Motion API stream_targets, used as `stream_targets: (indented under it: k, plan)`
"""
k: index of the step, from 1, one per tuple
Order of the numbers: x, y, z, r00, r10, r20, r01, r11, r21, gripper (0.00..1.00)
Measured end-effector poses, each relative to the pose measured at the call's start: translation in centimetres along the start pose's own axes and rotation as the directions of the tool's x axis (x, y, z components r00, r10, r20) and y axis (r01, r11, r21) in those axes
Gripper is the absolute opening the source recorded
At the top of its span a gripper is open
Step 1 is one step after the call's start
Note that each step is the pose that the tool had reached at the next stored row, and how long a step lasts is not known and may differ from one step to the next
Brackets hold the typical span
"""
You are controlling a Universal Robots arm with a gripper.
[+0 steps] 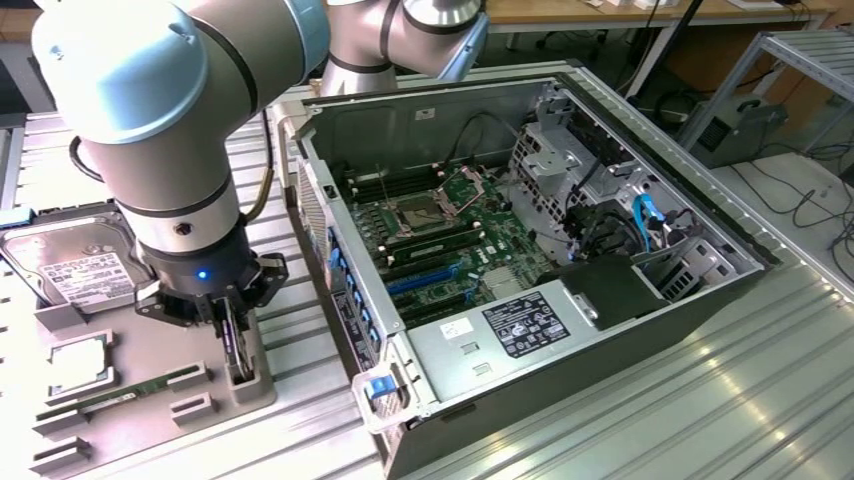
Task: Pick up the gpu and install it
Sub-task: 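Pick up the gpu and move the gpu toward the slot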
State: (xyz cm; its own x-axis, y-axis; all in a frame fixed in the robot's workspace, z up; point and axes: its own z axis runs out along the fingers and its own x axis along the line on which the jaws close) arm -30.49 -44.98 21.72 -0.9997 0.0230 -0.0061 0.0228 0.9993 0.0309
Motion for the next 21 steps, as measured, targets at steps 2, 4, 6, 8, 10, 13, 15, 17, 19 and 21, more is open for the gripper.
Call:
stream_targets:
  k: [2, 4, 6, 8, 10, 13, 15, 17, 19, 21]
  plan:
    - [0.0, 0.0, 0.0, 1.0, 0.0, 0.0, 0.0, 1.0, 0.0, 0.28]
    - [0.0, 0.0, 0.0, 1.0, 0.0, 0.0, 0.0, 1.0, 0.0, 0.28]
    - [0.0, 0.0, -0.01, 1.0, 0.0, -0.0003, 0.0, 1.0, 0.0, 0.28]
    - [0.0, 0.01, -0.08, 1.0, 0.0, -0.0015, 0.0, 1.0, -0.0002, 0.28]
    - [0.0, 0.01, -0.3, 1.0, 0.0, -0.0032, 0.0, 1.0, 0.0001, 0.28]
    - [0.0, 0.03, -1.02, 1.0, 0.0, -0.0035, 0.0, 1.0, 0.0, 0.28]
    - [-0.1, 0.05, -1.7, 1.0, 0.0, -0.0036, 0.0, 1.0, 0.0001, 0.28]
    - [-0.1, 0.07, -2.37, 1.0, 0.0, -0.0036, 0.0, 1.0, 0.0001, 0.28]
    - [-0.1, 0.1, -3.02, 1.0, 0.0, -0.0035, 0.0, 1.0, 0.0, 0.28]
    - [-0.1, 0.11, -3.65, 1.0, 0.0, -0.0037, 0.0, 1.0, 0.0001, 0.28]
